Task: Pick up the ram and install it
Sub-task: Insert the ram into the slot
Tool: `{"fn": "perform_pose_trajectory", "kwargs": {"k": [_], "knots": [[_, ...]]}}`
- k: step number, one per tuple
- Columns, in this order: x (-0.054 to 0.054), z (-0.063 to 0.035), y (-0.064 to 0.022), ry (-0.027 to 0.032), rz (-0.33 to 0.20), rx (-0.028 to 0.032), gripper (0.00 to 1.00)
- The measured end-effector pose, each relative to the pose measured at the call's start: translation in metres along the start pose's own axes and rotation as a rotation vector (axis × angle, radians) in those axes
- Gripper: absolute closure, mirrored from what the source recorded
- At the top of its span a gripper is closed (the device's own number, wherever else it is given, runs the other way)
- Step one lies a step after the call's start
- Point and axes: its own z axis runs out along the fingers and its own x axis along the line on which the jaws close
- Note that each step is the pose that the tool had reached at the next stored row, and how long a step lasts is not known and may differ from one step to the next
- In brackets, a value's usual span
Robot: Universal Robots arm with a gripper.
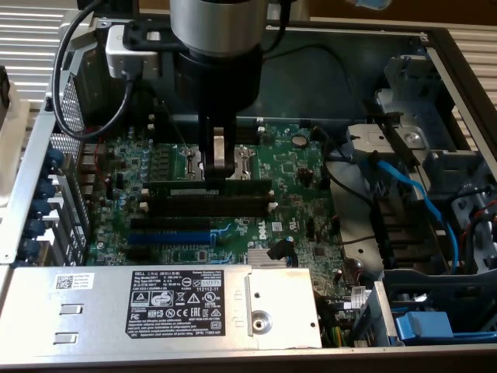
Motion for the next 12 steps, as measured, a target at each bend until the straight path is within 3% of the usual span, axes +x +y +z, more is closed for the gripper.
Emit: {"fn": "perform_pose_trajectory", "kwargs": {"k": [12], "knots": [[0.0009,0.0029,0.0002,0.0001,0.000,-0.0001,0.88]]}}
